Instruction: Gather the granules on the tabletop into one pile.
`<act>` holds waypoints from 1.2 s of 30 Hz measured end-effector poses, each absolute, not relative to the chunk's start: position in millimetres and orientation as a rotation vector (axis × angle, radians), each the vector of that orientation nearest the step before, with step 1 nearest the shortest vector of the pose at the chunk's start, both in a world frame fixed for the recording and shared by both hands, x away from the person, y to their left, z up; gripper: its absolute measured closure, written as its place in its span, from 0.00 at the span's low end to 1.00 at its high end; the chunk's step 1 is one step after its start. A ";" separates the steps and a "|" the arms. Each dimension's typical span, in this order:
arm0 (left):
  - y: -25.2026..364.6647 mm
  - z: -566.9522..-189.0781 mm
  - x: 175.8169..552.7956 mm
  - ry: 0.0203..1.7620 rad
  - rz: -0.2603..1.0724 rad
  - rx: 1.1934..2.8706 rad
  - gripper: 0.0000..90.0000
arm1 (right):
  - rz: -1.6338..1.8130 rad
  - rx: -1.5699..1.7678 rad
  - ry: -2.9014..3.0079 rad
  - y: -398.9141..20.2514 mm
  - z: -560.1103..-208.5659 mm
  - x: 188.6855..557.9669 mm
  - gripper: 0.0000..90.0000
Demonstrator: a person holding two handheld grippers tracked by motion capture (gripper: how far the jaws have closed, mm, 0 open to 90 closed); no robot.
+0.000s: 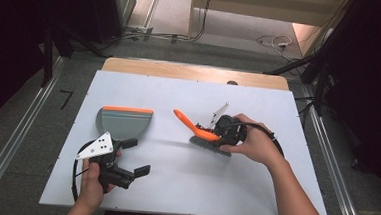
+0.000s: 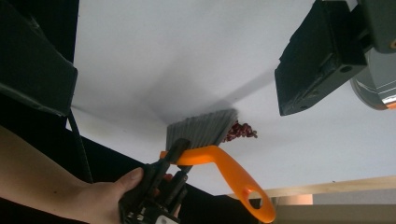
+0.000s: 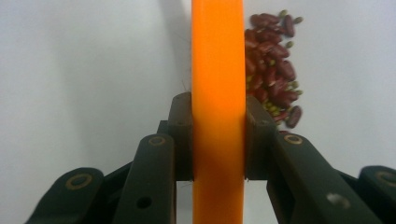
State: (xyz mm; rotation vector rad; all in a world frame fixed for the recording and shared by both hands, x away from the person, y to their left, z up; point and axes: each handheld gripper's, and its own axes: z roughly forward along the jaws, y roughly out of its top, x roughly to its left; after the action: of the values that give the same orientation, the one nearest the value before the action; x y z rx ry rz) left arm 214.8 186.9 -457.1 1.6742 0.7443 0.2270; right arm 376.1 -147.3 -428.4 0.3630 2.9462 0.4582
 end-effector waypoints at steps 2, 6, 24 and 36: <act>187.7 -457.2 215.2 0.744 0.229 1.677 0.01 | 0.439 0.375 2.938 -144.7 -428.3 381.5 0.76; 188.3 -457.0 215.0 0.747 0.229 1.675 0.01 | 0.421 0.361 2.925 -140.9 -427.2 389.2 0.76; 187.3 -456.5 214.7 0.742 0.229 1.674 0.00 | 0.411 1.022 2.626 -192.4 -412.3 397.0 0.76; 186.9 -456.9 214.8 0.743 0.226 1.674 0.00 | 0.341 1.258 2.477 -165.2 -431.2 395.0 0.76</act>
State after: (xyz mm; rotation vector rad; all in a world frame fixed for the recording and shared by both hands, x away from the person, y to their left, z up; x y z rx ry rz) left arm 214.8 186.9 -456.9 1.6741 0.7430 0.2264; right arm 395.0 -165.2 -431.2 1.2585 2.4771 0.3412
